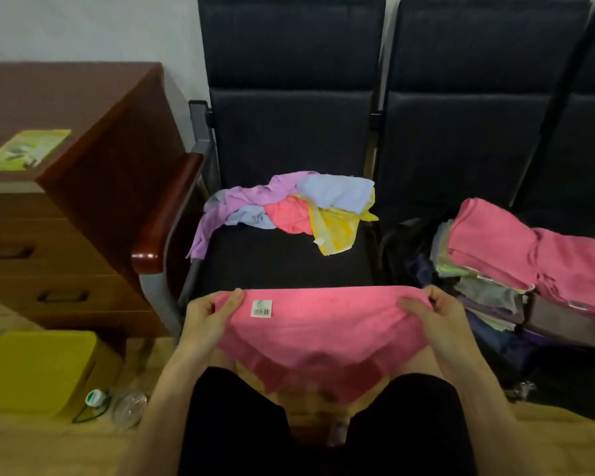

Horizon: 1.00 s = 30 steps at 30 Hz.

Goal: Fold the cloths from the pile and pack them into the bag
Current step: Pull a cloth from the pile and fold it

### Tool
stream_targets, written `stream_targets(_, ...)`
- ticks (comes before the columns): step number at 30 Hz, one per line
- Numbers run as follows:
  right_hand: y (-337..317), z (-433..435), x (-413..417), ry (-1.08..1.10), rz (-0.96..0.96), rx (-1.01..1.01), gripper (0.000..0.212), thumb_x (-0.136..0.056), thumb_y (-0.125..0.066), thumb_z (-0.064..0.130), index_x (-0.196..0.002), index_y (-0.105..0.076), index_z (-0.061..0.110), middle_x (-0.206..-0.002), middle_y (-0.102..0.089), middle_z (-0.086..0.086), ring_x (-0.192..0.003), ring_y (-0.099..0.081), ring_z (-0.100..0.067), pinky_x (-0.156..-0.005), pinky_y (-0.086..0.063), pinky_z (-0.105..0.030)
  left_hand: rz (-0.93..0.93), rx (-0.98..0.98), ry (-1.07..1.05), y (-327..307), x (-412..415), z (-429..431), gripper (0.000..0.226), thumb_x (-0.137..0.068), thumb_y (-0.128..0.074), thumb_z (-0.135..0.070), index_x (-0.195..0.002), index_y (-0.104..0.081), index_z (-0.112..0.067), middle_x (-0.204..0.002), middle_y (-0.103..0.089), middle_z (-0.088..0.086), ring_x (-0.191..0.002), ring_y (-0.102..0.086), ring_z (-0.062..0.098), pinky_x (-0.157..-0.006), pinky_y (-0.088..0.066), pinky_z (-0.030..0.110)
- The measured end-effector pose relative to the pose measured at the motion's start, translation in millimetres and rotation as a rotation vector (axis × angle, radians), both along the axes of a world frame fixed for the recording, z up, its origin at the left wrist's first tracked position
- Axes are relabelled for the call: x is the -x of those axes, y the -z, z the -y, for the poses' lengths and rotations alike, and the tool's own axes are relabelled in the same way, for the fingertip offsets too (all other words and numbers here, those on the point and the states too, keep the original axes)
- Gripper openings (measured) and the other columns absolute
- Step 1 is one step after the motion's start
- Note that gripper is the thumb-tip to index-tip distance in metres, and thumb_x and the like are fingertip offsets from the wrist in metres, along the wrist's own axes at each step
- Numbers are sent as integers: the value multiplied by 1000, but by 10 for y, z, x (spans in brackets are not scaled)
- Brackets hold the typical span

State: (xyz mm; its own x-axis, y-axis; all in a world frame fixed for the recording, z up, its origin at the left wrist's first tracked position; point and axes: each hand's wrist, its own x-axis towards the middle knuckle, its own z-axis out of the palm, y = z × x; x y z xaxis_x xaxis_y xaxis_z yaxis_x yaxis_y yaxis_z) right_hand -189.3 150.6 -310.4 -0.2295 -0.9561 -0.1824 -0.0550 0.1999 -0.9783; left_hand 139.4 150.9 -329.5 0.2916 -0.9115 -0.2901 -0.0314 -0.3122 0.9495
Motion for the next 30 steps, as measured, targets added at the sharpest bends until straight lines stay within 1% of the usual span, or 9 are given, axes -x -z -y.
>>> stream_targets(4,43,-45,-79,-19,46,-50,32,-87,-68,2,-67,-47,15,-64,-42,-5,-64,-40,-16,-57,-31,-33,-72,-3,-103,93,87,-7,16,-94,-66,-28,-89,-75,-15,-85,-76,10,-85,-73,23,-75,-57,35)
stream_targets(8,128,-142,-199,-78,32,-227,26,-80,-74,34,-77,-60,12,-73,-62,-7,-71,-58,-24,-68,-45,-40,-149,18,-148,129,263,20,18,-93,-68,-26,-86,-76,-12,-86,-76,12,-86,-72,24,-74,-56,34)
stream_targets(10,84,-193,-304,-82,120,-212,23,-80,-75,31,-77,-62,13,-78,-63,-12,-75,-58,-27,-70,-47,-40,-181,35,-108,133,340,15,19,-93,-68,-27,-85,-78,-13,-87,-76,14,-87,-72,27,-77,-56,37)
stream_targets(12,38,-226,-398,-53,208,-167,21,-81,-75,22,-81,-60,7,-77,-54,-16,-71,-52,-25,-61,-42,-33,-182,62,-63,129,391,-7,22,-93,-67,-29,-85,-78,-12,-89,-75,17,-89,-71,30,-81,-57,44)
stream_targets(16,-88,-251,-543,-19,289,-184,20,-90,-65,6,-72,-57,8,-59,-55,-6,-47,-53,-11,-43,-43,-18,-192,102,13,-16,511,-36,28,-93,-65,-30,-82,-75,-5,-87,-72,24,-82,-68,31,-81,-55,46)
stream_targets(20,-190,-244,-743,-184,301,-138,31,-86,-68,16,-60,-51,13,-52,-49,0,-49,-47,-12,-46,-39,-19,-180,171,102,-186,660,-107,39,-89,-66,-32,-82,-70,6,-76,-66,22,-76,-61,23,-73,-50,37)
stream_targets(24,-288,-267,-908,-290,316,-86,31,-88,-66,24,-60,-58,15,-51,-54,1,-50,-53,-9,-56,-47,-20,-154,243,246,-341,783,-193,24,-92,-62,-24,-85,-79,-10,-78,-74,14,-75,-72,25,-64,-55,25)
stream_targets(27,-326,-279,-961,-276,314,-71,26,-95,-60,22,-76,-61,4,-52,-56,0,-48,-54,-8,-53,-46,-21,-117,284,303,-357,817,-199,25,-92,-63,-29,-84,-79,-12,-74,-74,13,-75,-72,30,-66,-57,33)
stream_targets(30,-321,-271,-987,-229,303,-82,28,-94,-61,27,-74,-61,7,-57,-58,-6,-51,-56,-13,-52,-44,-24,-106,295,345,-356,834,-183,23,-93,-64,-32,-88,-80,-15,-78,-75,9,-79,-73,28,-74,-58,39)
